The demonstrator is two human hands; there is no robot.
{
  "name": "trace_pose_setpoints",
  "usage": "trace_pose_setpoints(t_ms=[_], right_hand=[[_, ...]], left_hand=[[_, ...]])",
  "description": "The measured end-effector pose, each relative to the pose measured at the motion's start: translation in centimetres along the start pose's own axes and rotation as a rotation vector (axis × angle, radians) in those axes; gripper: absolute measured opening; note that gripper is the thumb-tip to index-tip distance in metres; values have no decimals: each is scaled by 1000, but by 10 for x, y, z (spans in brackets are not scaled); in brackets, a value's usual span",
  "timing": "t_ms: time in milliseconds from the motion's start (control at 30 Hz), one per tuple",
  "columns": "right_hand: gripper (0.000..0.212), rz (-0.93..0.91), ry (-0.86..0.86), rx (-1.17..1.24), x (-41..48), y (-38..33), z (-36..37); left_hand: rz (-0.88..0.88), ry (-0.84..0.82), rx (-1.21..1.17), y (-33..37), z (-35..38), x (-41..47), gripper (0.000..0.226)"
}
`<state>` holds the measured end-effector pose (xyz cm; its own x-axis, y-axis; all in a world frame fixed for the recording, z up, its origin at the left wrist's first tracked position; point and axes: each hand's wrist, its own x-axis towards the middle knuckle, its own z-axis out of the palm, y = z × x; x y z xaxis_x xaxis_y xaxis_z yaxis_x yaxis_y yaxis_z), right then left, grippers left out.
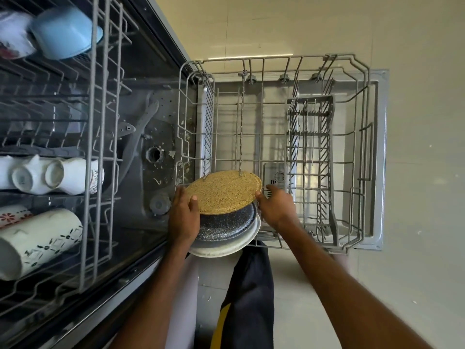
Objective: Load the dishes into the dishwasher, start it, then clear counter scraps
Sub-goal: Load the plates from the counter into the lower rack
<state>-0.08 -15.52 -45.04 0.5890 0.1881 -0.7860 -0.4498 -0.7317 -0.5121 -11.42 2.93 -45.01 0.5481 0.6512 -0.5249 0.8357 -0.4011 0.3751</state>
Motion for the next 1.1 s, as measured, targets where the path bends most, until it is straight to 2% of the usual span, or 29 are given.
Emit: trace_pose_setpoints(t_ms=[400,633,900,1100], right_hand=[[54,-43,-39,-158,-22,-14,-20],[54,-206,-56,-257,-81,-56,-66],[50,-450,-63,-393,-233,-139,-142],[37,-731,-74,-447,-362,-206,-146]], left_hand=[[44,60,79,33,-16,-27,59],[55,126,69,84,-53,-85,61],[67,318,-67,164,-174,-243,57],[108,541,-170,177,-263,-350,52]])
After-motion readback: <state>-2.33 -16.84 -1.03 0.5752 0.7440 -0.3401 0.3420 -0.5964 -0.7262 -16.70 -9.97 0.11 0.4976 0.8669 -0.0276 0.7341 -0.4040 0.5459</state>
